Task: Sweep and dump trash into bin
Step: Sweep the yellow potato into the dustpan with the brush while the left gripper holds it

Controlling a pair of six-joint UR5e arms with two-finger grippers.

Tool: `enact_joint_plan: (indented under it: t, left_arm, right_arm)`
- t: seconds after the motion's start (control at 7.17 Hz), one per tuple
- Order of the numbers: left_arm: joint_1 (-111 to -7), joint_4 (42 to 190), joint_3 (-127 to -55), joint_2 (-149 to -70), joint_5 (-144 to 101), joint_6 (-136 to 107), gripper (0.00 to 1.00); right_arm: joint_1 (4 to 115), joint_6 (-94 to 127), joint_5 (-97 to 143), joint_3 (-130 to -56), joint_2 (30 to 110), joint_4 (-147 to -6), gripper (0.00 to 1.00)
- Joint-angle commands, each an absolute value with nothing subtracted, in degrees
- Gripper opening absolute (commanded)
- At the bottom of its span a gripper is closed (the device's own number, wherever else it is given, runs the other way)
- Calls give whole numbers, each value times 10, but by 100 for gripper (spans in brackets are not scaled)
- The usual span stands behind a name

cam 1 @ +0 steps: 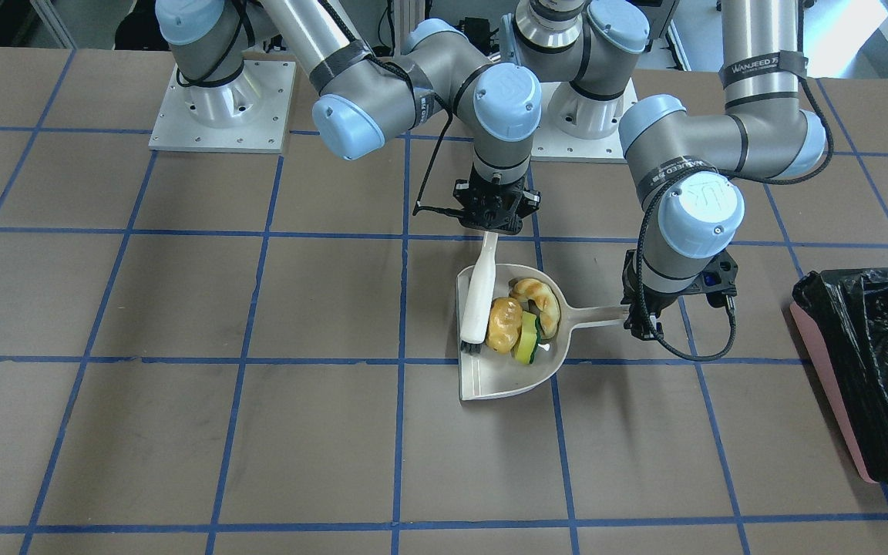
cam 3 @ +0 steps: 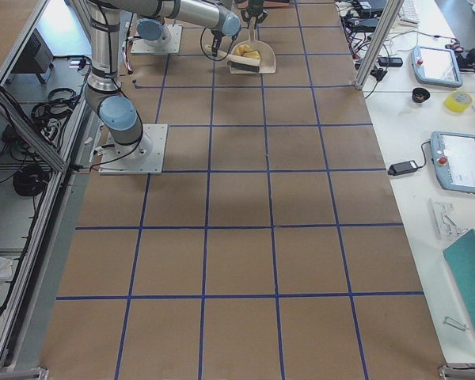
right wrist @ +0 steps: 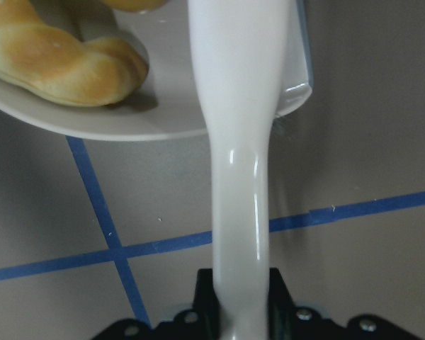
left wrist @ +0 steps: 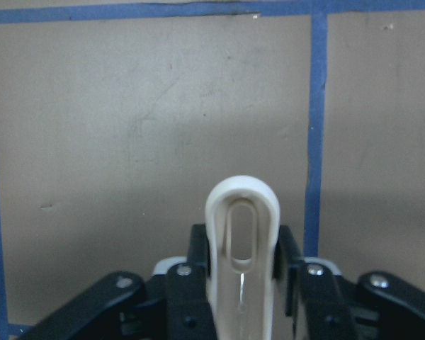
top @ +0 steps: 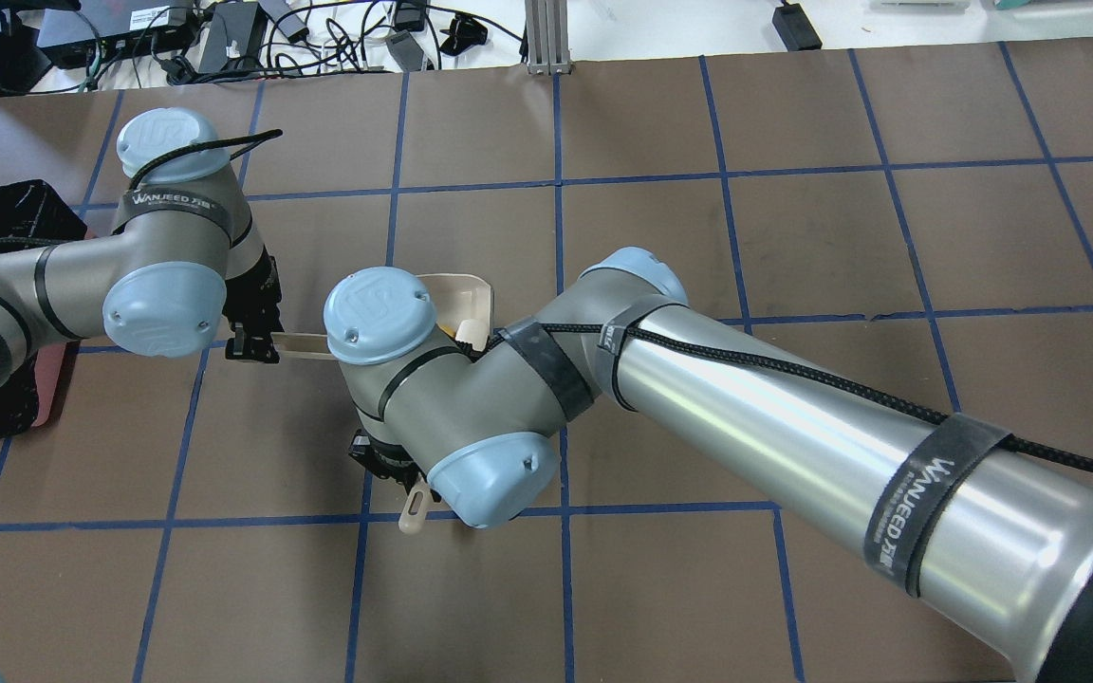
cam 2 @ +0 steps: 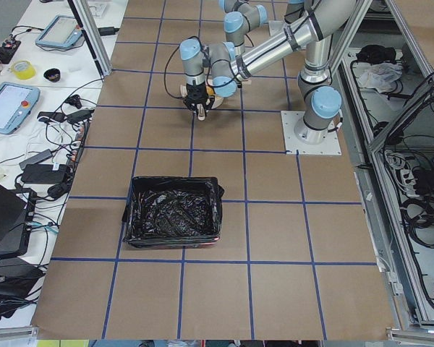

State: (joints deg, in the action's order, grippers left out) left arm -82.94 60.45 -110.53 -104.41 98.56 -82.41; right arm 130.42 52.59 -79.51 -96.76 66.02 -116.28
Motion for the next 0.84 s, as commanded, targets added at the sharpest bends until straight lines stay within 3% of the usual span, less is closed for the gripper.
enact_joint_plan:
  t: [0.0, 0.7]
  left_arm:
    - [-820, 609, -1090, -1049, 921, -750, 0]
    - [-794, 719, -1023, -1052, 850, -714, 0]
  right_arm:
    - [1304, 519, -817, -959, 691, -1105, 0]
    - [1245, 426, -891, -963, 771, -967, 0]
